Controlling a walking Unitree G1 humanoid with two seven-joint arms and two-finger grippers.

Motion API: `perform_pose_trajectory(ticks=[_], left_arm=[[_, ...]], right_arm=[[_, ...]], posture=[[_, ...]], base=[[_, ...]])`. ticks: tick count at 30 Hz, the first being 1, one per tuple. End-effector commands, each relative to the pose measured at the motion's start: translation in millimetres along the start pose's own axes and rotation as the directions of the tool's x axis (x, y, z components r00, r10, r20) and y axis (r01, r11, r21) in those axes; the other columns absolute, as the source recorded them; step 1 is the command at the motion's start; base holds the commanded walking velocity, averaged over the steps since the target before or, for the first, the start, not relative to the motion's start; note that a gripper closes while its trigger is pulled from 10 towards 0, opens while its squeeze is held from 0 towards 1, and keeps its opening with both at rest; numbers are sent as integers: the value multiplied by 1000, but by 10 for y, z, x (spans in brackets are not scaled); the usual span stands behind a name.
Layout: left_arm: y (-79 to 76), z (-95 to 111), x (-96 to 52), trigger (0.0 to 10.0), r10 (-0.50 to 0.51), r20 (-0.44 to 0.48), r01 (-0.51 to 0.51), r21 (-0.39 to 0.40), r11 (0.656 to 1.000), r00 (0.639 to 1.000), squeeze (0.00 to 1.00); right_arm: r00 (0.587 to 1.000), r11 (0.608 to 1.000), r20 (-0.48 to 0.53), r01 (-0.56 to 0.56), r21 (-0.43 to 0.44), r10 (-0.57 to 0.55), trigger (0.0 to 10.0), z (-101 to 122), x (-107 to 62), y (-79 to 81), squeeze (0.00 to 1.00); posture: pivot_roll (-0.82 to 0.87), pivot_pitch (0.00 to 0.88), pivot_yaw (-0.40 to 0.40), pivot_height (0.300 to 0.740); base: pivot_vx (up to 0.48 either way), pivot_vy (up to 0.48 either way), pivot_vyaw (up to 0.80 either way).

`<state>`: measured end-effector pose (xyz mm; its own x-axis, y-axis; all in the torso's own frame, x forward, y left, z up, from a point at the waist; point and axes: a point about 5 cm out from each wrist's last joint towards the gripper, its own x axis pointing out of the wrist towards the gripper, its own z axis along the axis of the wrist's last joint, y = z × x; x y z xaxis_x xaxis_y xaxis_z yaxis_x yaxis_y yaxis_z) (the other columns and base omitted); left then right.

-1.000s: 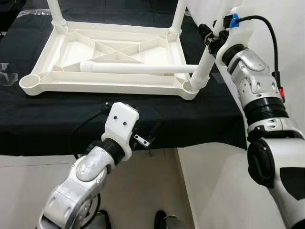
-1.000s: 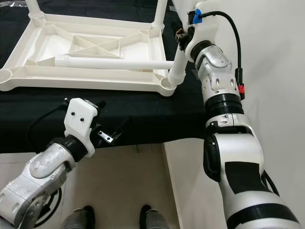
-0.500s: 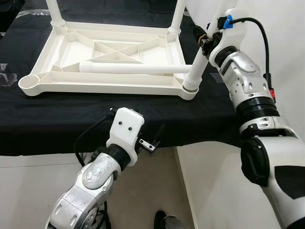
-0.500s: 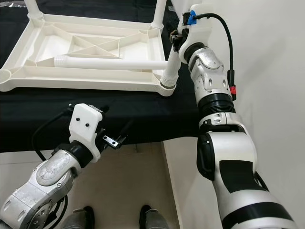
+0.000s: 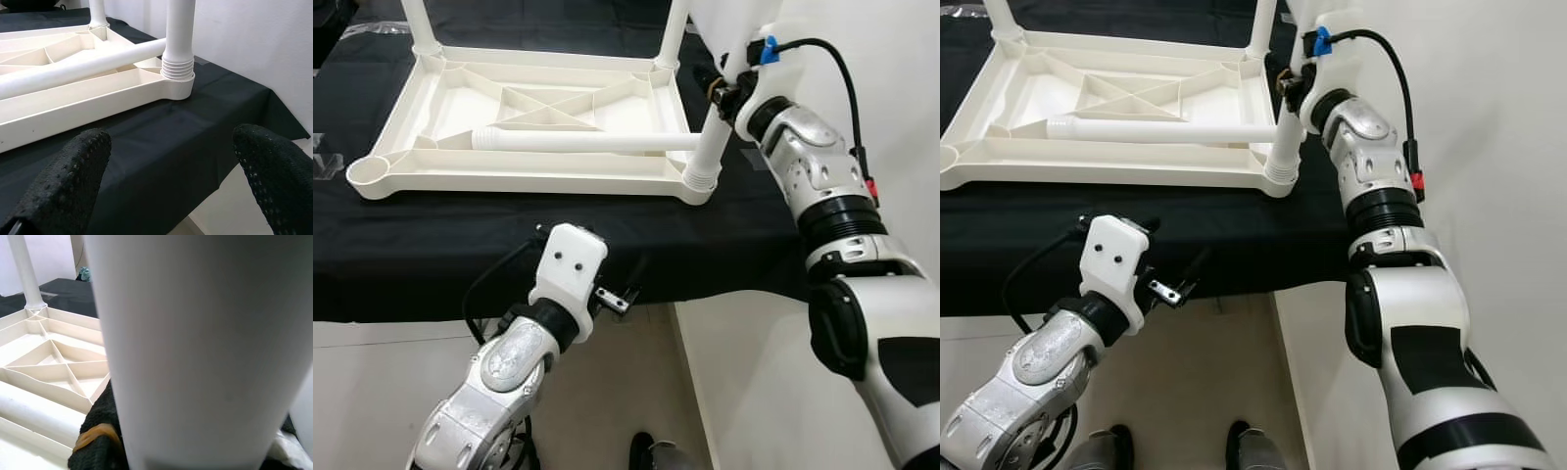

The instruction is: Building children table

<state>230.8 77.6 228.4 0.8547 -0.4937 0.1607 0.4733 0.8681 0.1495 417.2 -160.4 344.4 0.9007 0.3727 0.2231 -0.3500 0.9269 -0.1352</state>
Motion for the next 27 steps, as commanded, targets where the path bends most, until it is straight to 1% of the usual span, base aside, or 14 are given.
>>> perform_pose_trajectory(ticks=[1, 3, 4, 5, 7, 9, 16, 17, 19, 21, 22, 24, 26, 27], left_arm=[[-32, -17, -11, 10000, -11, -10, 11, -6, 1000, 1000, 0], [-32, -17, -11, 10000, -11, -10, 11, -6, 1000, 1000, 0], [-26, -13, -9, 10000, -8, -9, 8, -4, 1000, 1000, 0], [-26, -13, -9, 10000, -8, -9, 8, -4, 1000, 1000, 0], [-7, -2, -6, 10000, -1, -5, 1, 0, 1000, 1000, 0], [5, 1, -3, 10000, 2, -5, -2, 2, 1000, 1000, 0], [12, 9, 5, 10000, 4, -2, -4, 3, 1000, 1000, 0], [21, 16, 8, 10000, 10, 0, -10, 7, 1000, 1000, 0], [27, 18, 9, 10000, 13, 0, -13, 8, 1000, 1000, 0], [43, 25, 9, 10000, 18, 4, -18, 14, 1000, 1000, 0], [43, 25, 9, 10000, 18, 4, -18, 14, 1000, 1000, 0], [67, 33, 13, 10000, 25, 7, -25, 14, 1000, 1000, 0], [67, 33, 13, 10000, 25, 7, -25, 14, 1000, 1000, 0], [74, 35, 15, 10000, 26, 7, -27, 16, 1000, 1000, 0]], right_arm=[[982, 994, -180, -46, 95, 63, 10000, -423, -33, 98, 0], [982, 994, -180, -46, 95, 63, 10000, -423, -33, 98, 0], [979, 989, -179, -72, 133, 95, 10000, -448, -20, 164, 0], [979, 989, -179, -72, 133, 95, 10000, -448, -20, 164, 0], [978, 970, -155, -106, 217, 142, 10000, -460, 12, 292, 0], [977, 955, -135, -123, 268, 164, 10000, -454, 34, 372, 0], [981, 934, -86, -134, 330, 172, 10000, -396, 68, 452, 0], [980, 915, -46, -161, 370, 191, 10000, -337, 82, 513, 0], [979, 909, -33, -174, 379, 201, 10000, -317, 86, 541, 0], [971, 889, 4, -219, 402, 237, 10000, -262, 86, 630, 0], [971, 889, 4, -219, 402, 237, 10000, -262, 86, 630, 0], [959, 855, 48, -271, 443, 279, 10000, -207, 73, 743, 0], [959, 855, 48, -271, 443, 279, 10000, -207, 73, 743, 0], [952, 843, 65, -295, 449, 299, 10000, -187, 60, 796, 0]], posture=[[51, 247, -121, 740], [51, 247, -121, 740], [53, 249, -120, 740], [53, 249, -120, 740], [53, 249, -120, 740], [53, 251, -118, 740], [51, 253, -118, 740], [51, 255, -122, 740], [51, 255, -122, 740], [48, 255, -123, 740], [48, 255, -123, 740], [47, 255, -124, 740], [47, 255, -124, 740], [47, 256, -124, 740]], base=[[0, 0, 0], [0, 0, 0], [0, 0, 0], [0, 0, 0], [0, 0, 0], [0, 0, 0], [0, 0, 0], [0, 0, 0], [0, 0, 0], [0, 0, 0], [0, 0, 0], [0, 0, 0], [0, 0, 0], [0, 0, 0]])
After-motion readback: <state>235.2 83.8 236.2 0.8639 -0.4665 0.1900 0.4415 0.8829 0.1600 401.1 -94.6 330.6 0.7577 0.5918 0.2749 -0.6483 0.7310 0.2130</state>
